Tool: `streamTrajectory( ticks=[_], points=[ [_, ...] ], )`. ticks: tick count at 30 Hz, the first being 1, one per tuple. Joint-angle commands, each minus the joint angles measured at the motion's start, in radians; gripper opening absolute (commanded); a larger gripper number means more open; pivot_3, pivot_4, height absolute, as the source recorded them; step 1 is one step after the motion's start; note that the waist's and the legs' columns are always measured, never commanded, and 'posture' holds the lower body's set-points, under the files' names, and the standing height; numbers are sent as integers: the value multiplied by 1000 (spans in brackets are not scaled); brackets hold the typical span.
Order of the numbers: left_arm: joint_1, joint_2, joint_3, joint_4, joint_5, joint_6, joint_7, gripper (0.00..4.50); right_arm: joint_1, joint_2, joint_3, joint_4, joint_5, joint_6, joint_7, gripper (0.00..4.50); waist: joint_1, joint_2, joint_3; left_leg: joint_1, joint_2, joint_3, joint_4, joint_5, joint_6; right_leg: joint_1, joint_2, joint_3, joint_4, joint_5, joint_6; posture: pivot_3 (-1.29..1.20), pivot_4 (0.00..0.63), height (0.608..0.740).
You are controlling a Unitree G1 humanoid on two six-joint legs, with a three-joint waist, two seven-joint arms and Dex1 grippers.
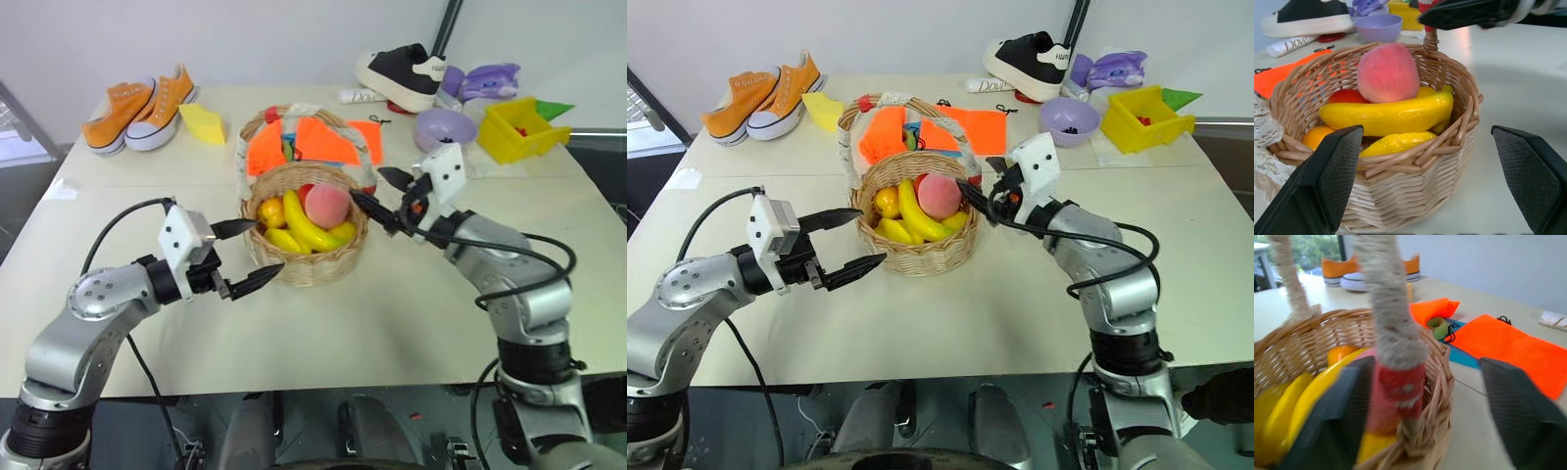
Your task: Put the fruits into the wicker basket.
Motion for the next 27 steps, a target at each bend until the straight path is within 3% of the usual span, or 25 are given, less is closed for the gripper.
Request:
streamTrajectory(
  ticks=[1,4,6,12,17,20,25,27],
  points=[
    [6,6,9,-38,-6,-5,7,4500,-15,8,-29,-6,6,-23,-9,1421,1,0,0,0,0,0,0,0,0,0,0,0,0,0,0,0,150,733],
    [8,9,4,-37,0,-7,8,4500,-9,-5,-37,-12,11,-34,6,12,-1,0,0,0,0,0,0,0,0,0,0,0,0,0,0,0,150,733],
    [5,9,2,-34,2,-8,7,4500,-4,-17,-51,-23,15,-39,14,21,-2,0,0,0,0,0,0,0,0,0,0,0,0,0,0,0,150,733],
    [-32,8,-21,2,11,-21,-17,4500,63,-184,-284,-42,41,-58,51,21,6,0,0,-2,-1,-1,1,0,0,0,-1,-1,-1,0,0,0,150,733],
    [-81,-1,-55,49,20,-38,-44,4500,161,-334,-496,73,10,-90,56,21,3,0,0,-2,0,-1,1,0,0,0,0,-1,-1,0,0,0,150,733],
    [-119,-13,-86,86,34,-57,-64,4500,224,-362,-595,157,-3,-143,59,21,0,1,0,-2,0,-1,1,0,0,0,1,-1,-1,0,0,0,150,733],
    [-147,-24,-103,115,50,-71,-75,4500,257,-352,-634,247,1,-179,48,21,-8,5,-1,0,1,2,1,0,1,0,3,3,0,0,0,0,150,733],
    [-147,-23,-100,118,51,-74,-79,4500,281,-345,-636,246,7,-182,52,1082,-6,6,-1,0,1,2,1,0,1,0,4,4,0,0,1,0,150,733]
  ],
)
